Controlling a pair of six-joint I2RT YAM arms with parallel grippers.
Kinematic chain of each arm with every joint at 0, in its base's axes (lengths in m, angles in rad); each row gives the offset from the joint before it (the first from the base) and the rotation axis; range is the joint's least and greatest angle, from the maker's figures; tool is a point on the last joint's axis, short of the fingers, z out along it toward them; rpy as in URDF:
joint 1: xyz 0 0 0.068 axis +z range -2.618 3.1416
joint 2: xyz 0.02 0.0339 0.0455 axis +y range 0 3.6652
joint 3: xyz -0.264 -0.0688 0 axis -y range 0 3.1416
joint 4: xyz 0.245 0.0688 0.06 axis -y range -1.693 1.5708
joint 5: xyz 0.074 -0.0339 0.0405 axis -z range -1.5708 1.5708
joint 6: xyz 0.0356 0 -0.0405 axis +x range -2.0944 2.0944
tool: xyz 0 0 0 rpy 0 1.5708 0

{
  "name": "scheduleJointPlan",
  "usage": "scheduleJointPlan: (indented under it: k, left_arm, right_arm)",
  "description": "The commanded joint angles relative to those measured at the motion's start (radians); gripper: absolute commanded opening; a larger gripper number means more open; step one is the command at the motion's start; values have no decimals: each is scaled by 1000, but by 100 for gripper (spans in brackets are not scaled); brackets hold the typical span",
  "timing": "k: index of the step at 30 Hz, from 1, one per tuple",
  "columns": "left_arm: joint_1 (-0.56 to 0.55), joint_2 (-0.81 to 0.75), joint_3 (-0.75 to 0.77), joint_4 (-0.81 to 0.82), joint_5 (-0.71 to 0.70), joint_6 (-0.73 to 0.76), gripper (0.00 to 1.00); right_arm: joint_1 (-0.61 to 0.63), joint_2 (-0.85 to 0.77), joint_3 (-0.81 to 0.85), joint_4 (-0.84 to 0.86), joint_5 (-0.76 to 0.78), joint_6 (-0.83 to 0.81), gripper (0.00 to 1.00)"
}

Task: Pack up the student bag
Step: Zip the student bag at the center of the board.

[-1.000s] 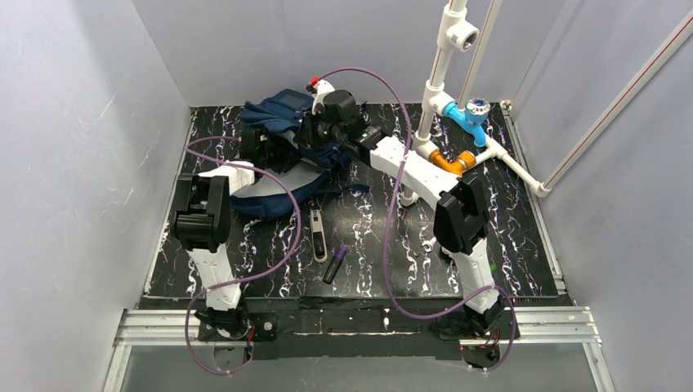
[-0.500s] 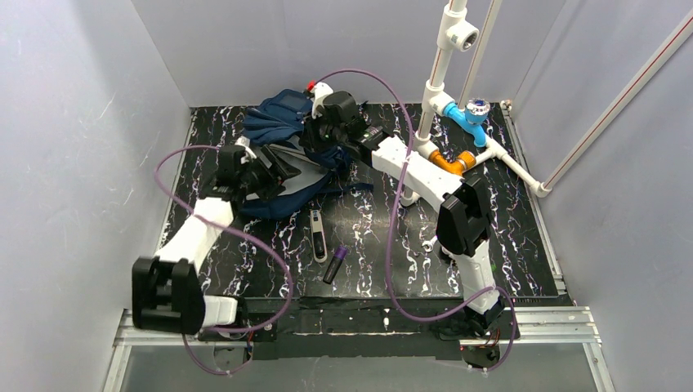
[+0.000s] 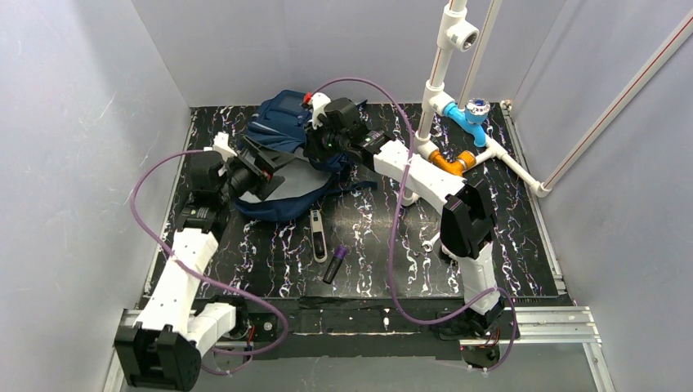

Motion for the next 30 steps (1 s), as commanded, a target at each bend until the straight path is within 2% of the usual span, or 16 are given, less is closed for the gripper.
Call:
scheduleJointPlan:
  k: [1, 5, 7, 9, 11, 13, 16, 17, 18, 19, 21, 24, 27, 30]
  left_arm:
    - [12, 140, 92, 162, 3, -232, 95]
    - [12, 267, 191, 151, -19, -265, 95]
    - [12, 321, 205, 146, -33, -283, 91]
    - [17, 379, 245, 118, -71, -196, 80]
    - [36, 449, 340, -8, -103, -43, 74]
    - [42, 509, 405, -74, -141, 86, 63]
    - [69, 579, 413, -15, -2, 129, 37]
    - [71, 588, 416, -27, 30, 137, 34]
    - [72, 578, 416, -48, 43, 157, 36]
    - [70, 551, 405, -66, 43, 178, 44]
    - [70, 464, 349, -117, -17, 204, 67]
    - [70, 326, 273, -183, -118, 223, 84]
    - [70, 262, 199, -177, -101, 63, 97]
    - [70, 304, 169, -166, -34, -77, 98]
  right_arm:
    - [-10, -87, -49, -42, -42, 11, 11]
    - [-4, -114, -102, -21, -67, 23, 12]
    - [2, -127, -123, -7, -70, 28, 13]
    - [11, -136, -156, 18, -80, 45, 15]
    - [25, -143, -181, 40, -86, 58, 17]
    - [32, -147, -193, 45, -74, 64, 21]
    - [34, -146, -193, 47, -68, 65, 23]
    - [34, -147, -190, 47, -61, 65, 23]
    - [34, -149, -187, 47, -43, 64, 23]
    - [34, -153, -186, 50, -25, 64, 23]
    - [34, -159, -186, 64, -2, 65, 19]
    - [34, -153, -173, 70, 7, 65, 18]
    - [35, -147, -174, 89, 4, 73, 18]
    - [39, -144, -175, 108, 2, 78, 18]
